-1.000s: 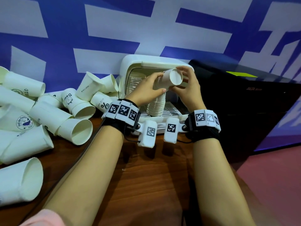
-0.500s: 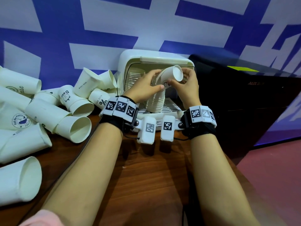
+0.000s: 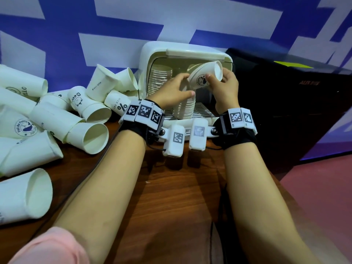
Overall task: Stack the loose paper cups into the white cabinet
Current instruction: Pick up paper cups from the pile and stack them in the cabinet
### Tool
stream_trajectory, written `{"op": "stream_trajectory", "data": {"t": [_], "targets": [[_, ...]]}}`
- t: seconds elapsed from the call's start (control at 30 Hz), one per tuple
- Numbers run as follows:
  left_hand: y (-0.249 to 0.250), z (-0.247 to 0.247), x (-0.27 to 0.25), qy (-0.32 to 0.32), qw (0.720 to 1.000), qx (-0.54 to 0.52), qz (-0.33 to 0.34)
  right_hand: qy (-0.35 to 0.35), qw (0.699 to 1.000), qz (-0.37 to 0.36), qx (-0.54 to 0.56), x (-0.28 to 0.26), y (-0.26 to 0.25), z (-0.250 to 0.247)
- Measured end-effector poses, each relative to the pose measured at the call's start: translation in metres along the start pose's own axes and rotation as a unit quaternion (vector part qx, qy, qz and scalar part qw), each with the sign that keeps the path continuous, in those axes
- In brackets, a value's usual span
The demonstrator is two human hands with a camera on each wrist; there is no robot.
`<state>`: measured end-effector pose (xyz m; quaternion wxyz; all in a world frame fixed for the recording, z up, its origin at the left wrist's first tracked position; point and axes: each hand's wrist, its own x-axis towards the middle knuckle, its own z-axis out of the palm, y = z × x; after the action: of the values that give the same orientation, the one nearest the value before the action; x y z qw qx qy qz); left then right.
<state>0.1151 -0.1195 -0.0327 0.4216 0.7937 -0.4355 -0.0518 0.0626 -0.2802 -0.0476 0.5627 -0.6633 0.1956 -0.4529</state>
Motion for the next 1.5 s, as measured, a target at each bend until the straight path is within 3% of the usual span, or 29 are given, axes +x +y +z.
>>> {"op": "stream_trajectory", "data": {"t": [0.17,0.33,0.5,0.7,0.93,1.2,1.5], "targets": [[0.0,0.006,0.004,-0.017,1.0,0.005,-0.012,-0.047,0.999,-0.016,0.002,0.0,0.004,0.002],[-0.004,0.015,0.008,-0.022,0.999,-0.028,-0.036,-0.052,0.999,-0.013,0.003,0.0,0.004,0.004],[-0.002,0.017,0.015,0.028,0.998,-0.024,-0.045,-0.044,0.999,-0.007,0.014,0.001,0.002,0.003],[0.002,0.013,0.026,0.015,0.996,-0.033,-0.084,-0.052,0.998,0.008,0.027,0.0,-0.001,0.001],[0.015,0.004,0.036,-0.018,0.99,0.056,-0.126,-0.069,0.996,0.02,0.051,-0.002,-0.006,-0.002],[0.025,0.007,0.04,-0.006,0.977,0.172,-0.127,-0.077,0.997,0.021,0.024,-0.003,-0.013,-0.007],[0.036,0.02,0.05,0.001,0.985,0.151,-0.086,-0.09,0.995,0.039,0.035,0.001,-0.027,-0.023]]}}
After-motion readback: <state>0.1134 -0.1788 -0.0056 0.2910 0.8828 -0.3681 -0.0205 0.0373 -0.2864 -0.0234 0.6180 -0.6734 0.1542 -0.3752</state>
